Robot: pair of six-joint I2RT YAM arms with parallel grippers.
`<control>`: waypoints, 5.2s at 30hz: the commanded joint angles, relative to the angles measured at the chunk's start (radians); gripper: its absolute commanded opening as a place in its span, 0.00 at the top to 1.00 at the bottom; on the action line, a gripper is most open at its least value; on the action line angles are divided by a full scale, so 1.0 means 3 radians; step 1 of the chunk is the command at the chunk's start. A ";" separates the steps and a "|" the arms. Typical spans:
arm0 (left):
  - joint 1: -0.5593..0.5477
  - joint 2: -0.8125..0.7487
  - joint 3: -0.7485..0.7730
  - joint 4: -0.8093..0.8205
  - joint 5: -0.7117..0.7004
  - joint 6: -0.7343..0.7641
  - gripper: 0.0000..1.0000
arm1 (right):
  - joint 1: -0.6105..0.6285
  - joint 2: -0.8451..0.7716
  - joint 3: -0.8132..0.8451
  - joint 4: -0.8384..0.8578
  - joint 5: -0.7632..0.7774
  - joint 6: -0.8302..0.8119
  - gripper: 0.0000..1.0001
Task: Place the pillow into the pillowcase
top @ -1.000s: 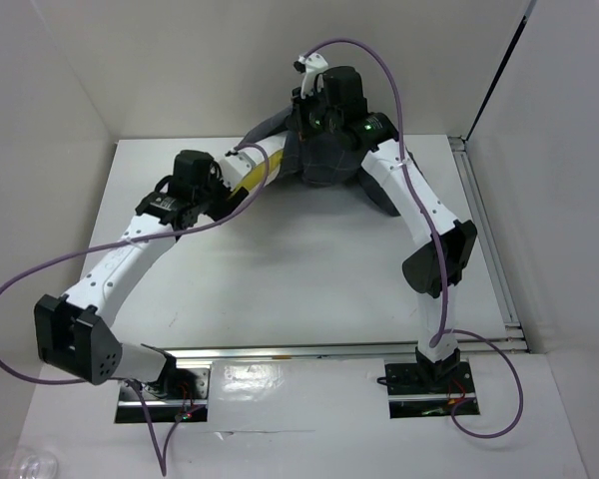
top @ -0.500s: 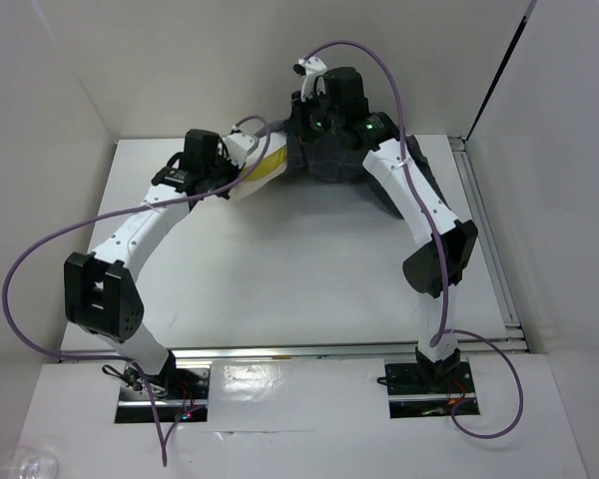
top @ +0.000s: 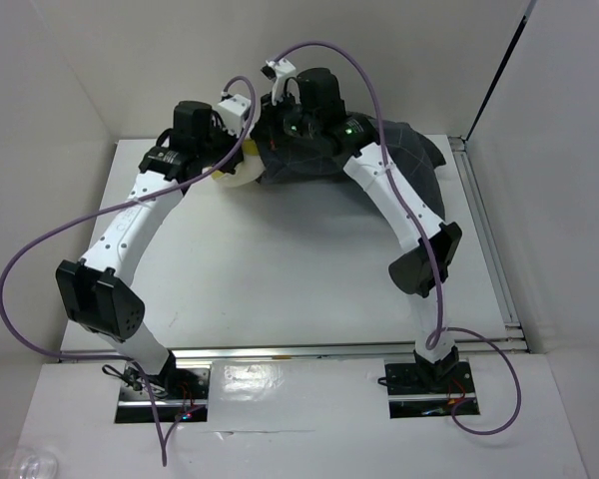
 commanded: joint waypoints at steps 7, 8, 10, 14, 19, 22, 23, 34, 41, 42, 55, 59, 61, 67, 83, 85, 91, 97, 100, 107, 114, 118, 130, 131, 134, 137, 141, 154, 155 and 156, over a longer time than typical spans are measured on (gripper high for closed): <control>-0.0186 0.0000 0.0170 0.0438 0.0325 -0.0344 1.00 | 0.0266 -0.0097 0.0171 0.0412 -0.0515 0.0246 1.00; -0.0222 0.0000 0.0170 0.0438 0.0325 -0.0379 1.00 | 0.0266 -0.0127 0.0115 0.0442 -0.0556 0.0281 1.00; -0.0222 0.0031 0.0134 0.0469 0.0325 -0.0380 1.00 | 0.0266 -0.0250 -0.0094 0.0473 -0.0618 0.0282 1.00; -0.0253 0.0097 0.0103 0.0464 0.0325 -0.0416 1.00 | 0.0225 -0.0363 -0.0268 0.0473 -0.0582 0.0251 1.00; -0.0283 0.0138 0.0068 0.0361 0.0320 -0.0370 0.70 | 0.0082 -0.0393 -0.0131 0.0473 -0.0500 0.0174 1.00; -0.0283 0.0138 -0.0075 0.0402 0.0091 -0.0446 0.51 | -0.0035 -0.0449 -0.0120 0.0508 -0.0439 0.0108 1.00; -0.0283 0.0103 -0.0106 0.0438 0.0014 -0.0446 0.49 | -0.0066 -0.0500 -0.0171 0.0549 -0.0439 0.0108 1.00; -0.0283 -0.0261 -0.0520 0.1087 -0.0876 -0.0763 0.35 | -0.0255 -0.1078 -0.0729 0.0703 0.0041 -0.0290 1.00; -0.0283 -0.0486 -0.0561 0.1266 -0.1096 -0.0845 0.28 | -0.0286 -0.1303 -0.1020 0.0764 0.0568 -0.0424 1.00; -0.0283 -0.0541 -0.0592 0.1266 -0.1096 -0.0815 0.27 | -0.0317 -0.1304 -0.1020 0.0764 0.0568 -0.0459 1.00; -0.0161 -0.0880 -0.0868 0.1696 -0.1602 -0.0630 0.23 | -0.0664 -0.1707 -0.1245 0.0872 0.0804 -0.0700 1.00; 0.0049 -0.0574 -0.0792 0.1431 -0.1674 -0.0911 0.22 | -0.0772 -0.1942 -0.1465 0.0908 0.0834 -0.0761 1.00; 0.0238 -0.0390 -0.0613 0.1206 -0.1455 -0.1110 0.22 | -0.0828 -0.2060 -0.1547 0.0954 0.0834 -0.0761 1.00; 0.0769 0.0443 -0.0179 0.0644 0.0536 -0.1556 0.29 | -0.1191 -0.2198 -0.1583 0.0867 0.0993 -0.0761 1.00; -0.0068 0.0763 0.0232 -0.0339 0.1586 -0.0339 0.40 | -0.1759 -0.2158 -0.1619 0.0867 0.0763 -0.0434 1.00; -0.0196 0.0487 0.0058 -0.0166 0.1349 -0.0227 0.38 | -0.1795 -0.2122 -0.1588 0.0821 0.0717 -0.0383 1.00; -0.0554 0.0087 -0.0504 0.0376 0.0561 0.0054 0.35 | -0.1825 -0.2091 -0.1440 0.0718 0.0584 -0.0347 1.00; -0.0641 0.0071 -0.0715 0.0928 0.0147 0.0121 0.35 | -0.1825 -0.2091 -0.1358 0.0473 0.0384 -0.0316 1.00; -0.0641 0.0270 -0.0562 0.0965 0.0182 0.0091 0.35 | -0.1866 -0.2122 -0.1327 0.0437 0.0262 -0.0316 1.00; -0.0763 0.0598 -0.0117 0.1113 0.0376 -0.0037 0.35 | -0.1897 -0.2152 -0.1332 0.0401 0.0231 -0.0286 1.00; -0.0917 0.0700 0.0022 0.1180 0.0621 -0.0216 0.34 | -0.1897 -0.2183 -0.1368 0.0432 0.0170 -0.0286 1.00; -0.0953 0.0700 -0.0009 0.1144 0.0657 -0.0298 0.34 | -0.1897 -0.2183 -0.1368 0.0401 0.0139 -0.0255 1.00; -0.1163 0.0884 -0.0515 0.1583 0.0494 -0.0288 0.34 | -0.1897 -0.2213 -0.1368 0.0432 0.0108 -0.0224 1.00; -0.1163 0.0915 -0.0515 0.1584 0.0448 -0.0288 0.34 | -0.1897 -0.2214 -0.1333 0.0397 0.0108 -0.0224 1.00; -0.1163 0.1058 -0.0515 0.1665 0.0366 -0.0288 0.34 | -0.1897 -0.2214 -0.1271 0.0366 0.0108 -0.0224 1.00; -0.1163 0.1120 -0.0485 0.1772 0.0279 -0.0288 0.34 | -0.1897 -0.2214 -0.1241 0.0335 0.0108 -0.0224 1.00; -0.1193 0.1283 -0.0363 0.1844 0.0172 -0.0359 0.34 | -0.1897 -0.2244 -0.1240 0.0335 0.0108 -0.0224 1.00; -0.1193 0.0635 -0.0531 0.1344 0.0473 -0.0364 0.33 | -0.1958 -0.2306 -0.1445 0.0361 -0.0127 -0.0158 1.00; -0.1193 0.0583 -0.0531 0.1303 0.0504 -0.0364 0.33 | -0.1958 -0.2306 -0.1475 0.0361 -0.0168 -0.0117 1.00; -0.1193 0.0537 -0.0531 0.1267 0.0534 -0.0364 0.33 | -0.1958 -0.2306 -0.1475 0.0391 -0.0168 -0.0117 1.00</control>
